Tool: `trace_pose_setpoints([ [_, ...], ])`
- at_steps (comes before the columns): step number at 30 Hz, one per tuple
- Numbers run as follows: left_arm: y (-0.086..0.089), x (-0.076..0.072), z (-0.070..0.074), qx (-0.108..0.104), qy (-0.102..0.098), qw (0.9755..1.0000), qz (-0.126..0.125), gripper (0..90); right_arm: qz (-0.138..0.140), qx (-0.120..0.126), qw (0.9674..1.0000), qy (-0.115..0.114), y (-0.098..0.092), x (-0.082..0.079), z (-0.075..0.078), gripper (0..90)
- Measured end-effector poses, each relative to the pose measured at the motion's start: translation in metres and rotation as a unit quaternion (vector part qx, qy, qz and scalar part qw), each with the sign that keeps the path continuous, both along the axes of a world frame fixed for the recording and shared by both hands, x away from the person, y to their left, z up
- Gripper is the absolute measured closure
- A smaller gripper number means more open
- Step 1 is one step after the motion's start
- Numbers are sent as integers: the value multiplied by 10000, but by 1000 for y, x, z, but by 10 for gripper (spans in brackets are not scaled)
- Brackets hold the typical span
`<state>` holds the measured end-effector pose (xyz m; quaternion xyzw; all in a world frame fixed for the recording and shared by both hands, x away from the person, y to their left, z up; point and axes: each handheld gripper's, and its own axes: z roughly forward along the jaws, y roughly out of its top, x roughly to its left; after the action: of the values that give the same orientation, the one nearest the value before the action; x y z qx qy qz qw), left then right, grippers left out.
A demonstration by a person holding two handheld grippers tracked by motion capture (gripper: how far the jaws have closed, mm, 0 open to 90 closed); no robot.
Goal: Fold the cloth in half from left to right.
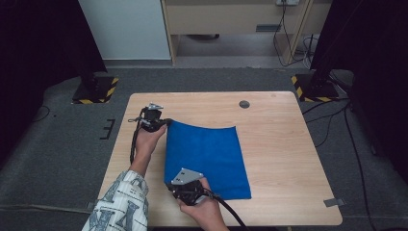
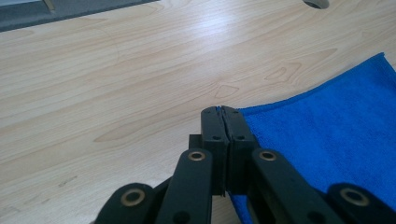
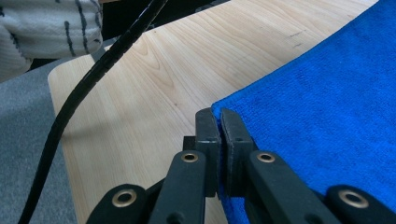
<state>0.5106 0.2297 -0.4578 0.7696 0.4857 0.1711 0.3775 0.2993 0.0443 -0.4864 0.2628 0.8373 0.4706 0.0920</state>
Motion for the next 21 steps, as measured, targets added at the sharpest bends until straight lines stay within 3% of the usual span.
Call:
trace_pose_setpoints([
  [11,18,1,12,79,-57,10000,10,884,89,315,9994,75,28,5,4,875],
  [16,6,2,11,103,-63,9999,-77,884,102,351,9993,106,20,7,4,875],
  [19,-14,4,8,132,-70,9998,-164,884,21,409,9991,108,2,4,4,875],
  [21,-18,4,7,142,-53,9997,-182,884,-21,429,9990,119,-2,4,4,875],
])
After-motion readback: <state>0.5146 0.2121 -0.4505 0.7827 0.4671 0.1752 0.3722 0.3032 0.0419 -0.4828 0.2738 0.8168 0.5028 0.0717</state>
